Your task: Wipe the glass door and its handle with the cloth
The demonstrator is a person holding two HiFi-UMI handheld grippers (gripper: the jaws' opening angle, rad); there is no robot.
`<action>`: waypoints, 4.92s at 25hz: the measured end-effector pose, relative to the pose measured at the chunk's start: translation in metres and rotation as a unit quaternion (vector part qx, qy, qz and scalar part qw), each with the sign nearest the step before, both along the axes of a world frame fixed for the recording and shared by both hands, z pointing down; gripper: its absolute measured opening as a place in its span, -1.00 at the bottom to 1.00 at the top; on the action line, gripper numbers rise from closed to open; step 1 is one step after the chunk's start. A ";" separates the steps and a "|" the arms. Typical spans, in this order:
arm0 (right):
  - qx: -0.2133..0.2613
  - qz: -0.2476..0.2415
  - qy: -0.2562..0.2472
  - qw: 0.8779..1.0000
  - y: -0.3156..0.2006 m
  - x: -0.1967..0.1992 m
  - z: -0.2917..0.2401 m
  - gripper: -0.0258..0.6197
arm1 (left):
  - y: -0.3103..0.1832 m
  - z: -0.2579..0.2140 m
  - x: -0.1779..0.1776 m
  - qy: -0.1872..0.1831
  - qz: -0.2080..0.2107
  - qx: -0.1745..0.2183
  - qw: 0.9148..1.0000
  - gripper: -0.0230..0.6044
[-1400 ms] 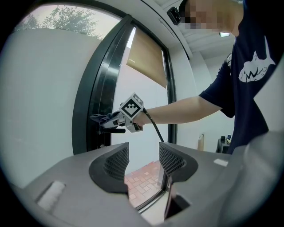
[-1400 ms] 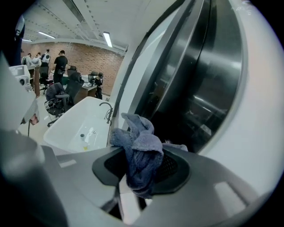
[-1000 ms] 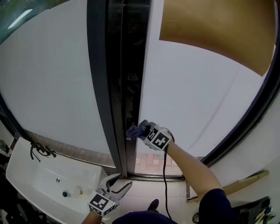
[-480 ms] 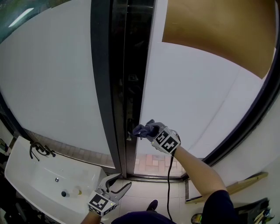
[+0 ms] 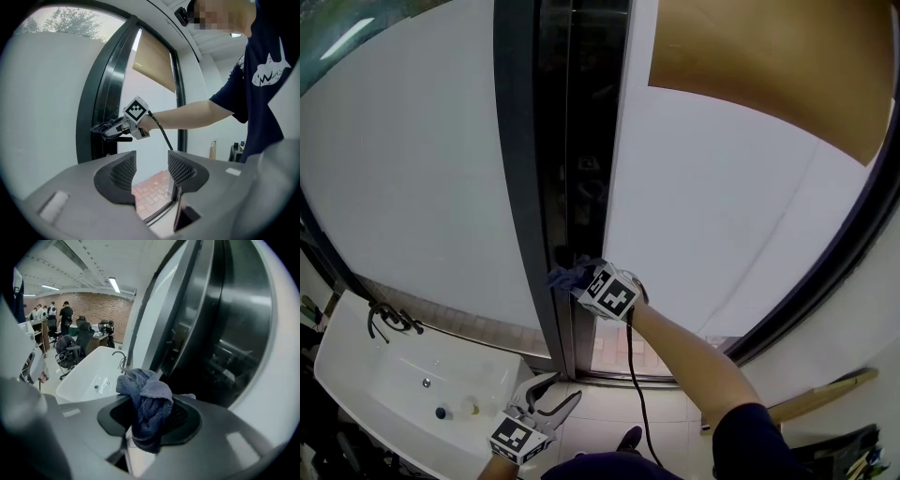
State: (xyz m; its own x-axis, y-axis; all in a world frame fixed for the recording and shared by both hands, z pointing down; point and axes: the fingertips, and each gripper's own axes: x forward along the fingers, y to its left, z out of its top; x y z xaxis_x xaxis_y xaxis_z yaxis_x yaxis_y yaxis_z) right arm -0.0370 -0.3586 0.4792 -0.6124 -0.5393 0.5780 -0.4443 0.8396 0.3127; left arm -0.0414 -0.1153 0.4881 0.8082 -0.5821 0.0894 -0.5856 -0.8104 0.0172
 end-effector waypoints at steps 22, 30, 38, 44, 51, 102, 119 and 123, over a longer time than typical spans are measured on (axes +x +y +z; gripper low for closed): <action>-0.046 0.084 0.031 0.995 0.011 0.122 0.004 -0.47 | -0.001 -0.001 0.001 0.002 0.012 0.003 1.000 -0.27; 0.159 -0.039 0.145 0.976 0.030 0.033 -0.016 -0.47 | 0.000 -0.003 -0.003 0.003 0.004 0.004 1.000 -0.27; 0.270 -0.110 0.307 0.906 0.020 -0.004 0.041 -0.47 | 0.006 -0.004 -0.004 0.001 -0.006 0.001 1.000 -0.27; 0.292 -0.125 0.335 0.887 0.031 0.023 0.050 -0.47 | 0.004 0.003 -0.011 -0.005 -0.013 0.000 1.000 -0.27; 0.285 -0.112 0.341 0.889 0.042 0.065 0.054 -0.47 | 0.006 -0.008 0.003 -0.001 0.005 0.004 1.000 -0.27; 0.146 0.128 -0.119 0.974 -0.014 0.003 0.082 -0.48 | -0.002 0.020 -0.036 -0.018 -0.063 -0.035 0.997 -0.27; 0.059 0.241 -0.175 0.953 -0.021 0.086 0.103 -0.49 | 0.002 0.020 -0.035 -0.018 -0.065 -0.030 0.997 -0.27; 0.035 0.264 -0.229 0.936 -0.010 0.104 0.099 -0.49 | 0.003 0.024 -0.039 -0.021 -0.065 -0.032 0.997 -0.27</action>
State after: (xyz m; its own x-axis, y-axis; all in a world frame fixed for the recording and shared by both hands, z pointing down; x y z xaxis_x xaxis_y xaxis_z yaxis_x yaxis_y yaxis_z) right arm 0.0671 -0.3685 0.5786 -0.4247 -0.8633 0.2726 -0.8925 0.4498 0.0340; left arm -0.0809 -0.1118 0.5122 0.7209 -0.6739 0.1620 -0.6872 -0.7254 0.0404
